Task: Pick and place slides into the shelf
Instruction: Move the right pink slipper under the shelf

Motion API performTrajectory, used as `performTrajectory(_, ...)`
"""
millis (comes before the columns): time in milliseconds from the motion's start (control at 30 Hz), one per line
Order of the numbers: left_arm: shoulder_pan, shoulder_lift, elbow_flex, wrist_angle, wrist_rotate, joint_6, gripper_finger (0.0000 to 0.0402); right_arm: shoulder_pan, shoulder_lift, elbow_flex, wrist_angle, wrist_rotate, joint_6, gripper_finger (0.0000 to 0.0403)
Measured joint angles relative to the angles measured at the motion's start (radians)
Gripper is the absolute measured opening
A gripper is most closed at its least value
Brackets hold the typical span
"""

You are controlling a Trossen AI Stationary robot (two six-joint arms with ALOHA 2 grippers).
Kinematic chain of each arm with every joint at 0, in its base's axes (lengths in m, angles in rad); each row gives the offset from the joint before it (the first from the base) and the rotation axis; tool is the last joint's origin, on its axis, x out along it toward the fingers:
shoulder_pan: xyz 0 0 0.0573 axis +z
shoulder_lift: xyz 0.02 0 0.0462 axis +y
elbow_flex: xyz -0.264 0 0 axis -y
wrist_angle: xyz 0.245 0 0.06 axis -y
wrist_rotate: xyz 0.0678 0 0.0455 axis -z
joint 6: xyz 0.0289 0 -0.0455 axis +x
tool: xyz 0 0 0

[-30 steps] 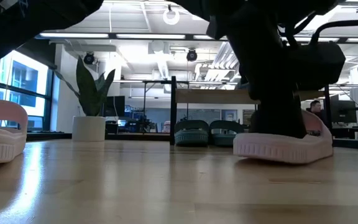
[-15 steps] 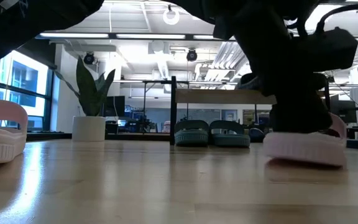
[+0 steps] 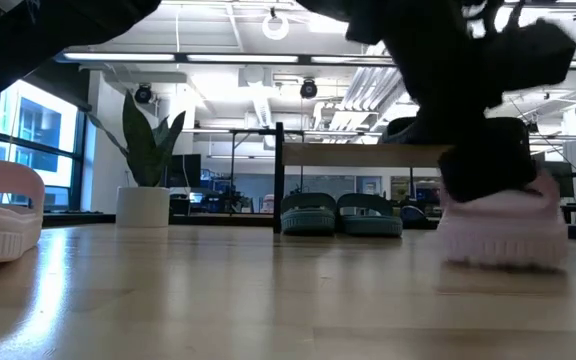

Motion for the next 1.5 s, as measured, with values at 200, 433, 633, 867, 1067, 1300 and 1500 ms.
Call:
performTrajectory(200, -0.023, -0.014, 0.002, 0.023, 0.024, 0.025, 0.0249, 0.0, 0.0, 0.0, 0.0, 0.0, 0.0, 0.011)
performTrajectory(433, -0.027, -0.015, 0.002, -0.02, 0.101, 0.017, 0.0237, 0.0, 0.0, 0.0, 0.0, -0.003, 0.003, 0.011)
performTrajectory(633, -0.027, -0.015, 0.002, -0.075, 0.228, 0.013, 0.0228, 0.0, 0.0, 0.0, 0.0, -0.031, 0.016, 0.011)
performTrajectory(867, -0.028, -0.015, 0.003, -0.105, 0.291, 0.008, 0.0225, 0.0, 0.0, 0.0, 0.0, -0.058, 0.026, 0.011)
performTrajectory(1067, -0.034, -0.026, 0.003, -0.189, 0.291, -0.059, 0.0225, 0.0, 0.0, 0.0, 0.0, -0.07, 0.029, 0.011)
performTrajectory(1300, -0.083, -0.093, 0.003, -0.248, 0.27, -0.133, 0.0216, 0.0, 0.0, 0.0, 0.0, -0.097, 0.041, 0.011)
performTrajectory(1500, -0.133, -0.211, 0.003, -0.292, 0.238, -0.234, 0.0199, 0.0, 0.001, 0.0, 0.004, -0.138, 0.067, 0.011)
